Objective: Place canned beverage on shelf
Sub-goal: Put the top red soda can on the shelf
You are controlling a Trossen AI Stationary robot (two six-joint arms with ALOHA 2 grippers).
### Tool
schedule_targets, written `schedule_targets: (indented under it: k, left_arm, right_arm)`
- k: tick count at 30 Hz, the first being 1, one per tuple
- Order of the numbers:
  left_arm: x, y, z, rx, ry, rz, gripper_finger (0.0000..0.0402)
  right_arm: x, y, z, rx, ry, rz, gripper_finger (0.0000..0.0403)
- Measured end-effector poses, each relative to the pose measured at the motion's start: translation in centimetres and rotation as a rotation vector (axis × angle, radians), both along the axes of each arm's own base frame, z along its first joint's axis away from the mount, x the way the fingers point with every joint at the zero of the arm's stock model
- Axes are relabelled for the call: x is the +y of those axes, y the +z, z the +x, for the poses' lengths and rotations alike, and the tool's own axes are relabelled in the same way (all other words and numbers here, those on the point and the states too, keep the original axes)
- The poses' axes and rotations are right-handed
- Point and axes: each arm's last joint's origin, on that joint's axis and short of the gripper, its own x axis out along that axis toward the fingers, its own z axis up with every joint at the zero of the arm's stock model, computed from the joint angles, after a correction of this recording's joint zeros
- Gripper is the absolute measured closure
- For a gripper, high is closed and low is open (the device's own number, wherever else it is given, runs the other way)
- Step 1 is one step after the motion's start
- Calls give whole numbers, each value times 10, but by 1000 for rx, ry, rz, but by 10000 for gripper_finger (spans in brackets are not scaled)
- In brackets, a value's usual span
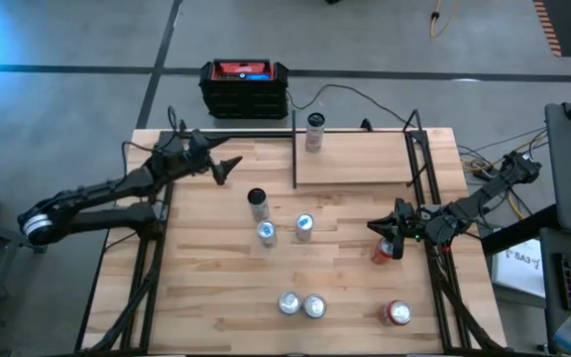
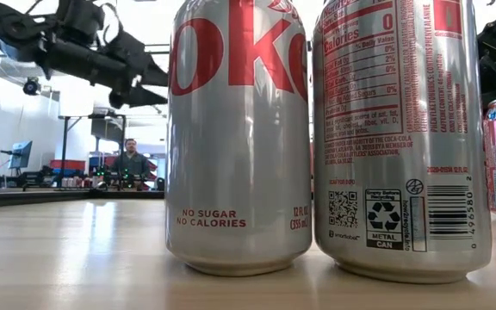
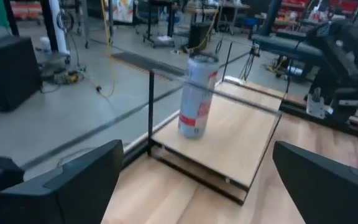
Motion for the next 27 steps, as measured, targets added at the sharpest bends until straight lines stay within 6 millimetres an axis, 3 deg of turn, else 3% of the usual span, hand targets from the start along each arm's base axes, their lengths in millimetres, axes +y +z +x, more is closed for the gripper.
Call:
schedule_targets:
  k: [8,13,22,27]
  left_arm:
    - [-23,-9,-35,50,72,-23,3]
    - [-34,-28,-51,4,81,-3,3]
    - [-43,-75,-63,-81,97,-71,3]
    - [-47,-83,-69,-61,109,-98,3]
  right_arm:
    - [0,0,0,0,1,0,374]
    - [0,0,0,0,0,0,374]
    - [0,0,0,0,0,0,374]
    - [0,0,0,0,0,0,374]
